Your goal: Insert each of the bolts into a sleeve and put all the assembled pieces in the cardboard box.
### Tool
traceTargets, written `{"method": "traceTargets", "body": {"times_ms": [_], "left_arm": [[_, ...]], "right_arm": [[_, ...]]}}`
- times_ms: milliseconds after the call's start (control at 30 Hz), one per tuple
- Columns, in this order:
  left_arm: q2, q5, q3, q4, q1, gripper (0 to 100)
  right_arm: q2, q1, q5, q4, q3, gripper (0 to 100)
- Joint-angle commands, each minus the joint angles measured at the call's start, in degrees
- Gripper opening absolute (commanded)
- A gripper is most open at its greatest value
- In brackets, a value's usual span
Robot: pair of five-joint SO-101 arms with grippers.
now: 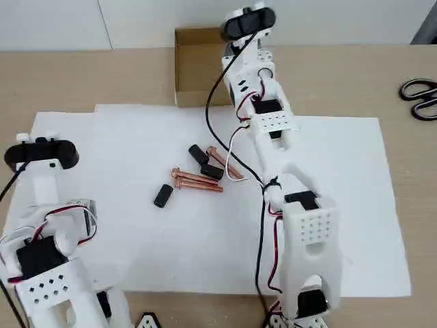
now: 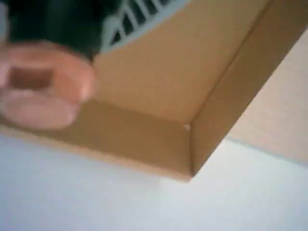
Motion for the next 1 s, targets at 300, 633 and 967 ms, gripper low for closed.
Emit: {"method": "traceTargets", "body": {"times_ms": [300,633,967], "left_arm": [[-0.8,0.0,-0.6,0.4,0.1,17],[-0.8,0.0,-0.6,0.4,0.1,17],[-0.8,0.0,-0.6,0.3,0.2,17]], "right_arm": [[9.7,-0.5,0.1,-1.5,-12.0,16.3],[8.5,-0.3,0.1,0.8,-14.9,18.4],[-6.6,0.0,0.0,30.8,-17.3,18.4]]}}
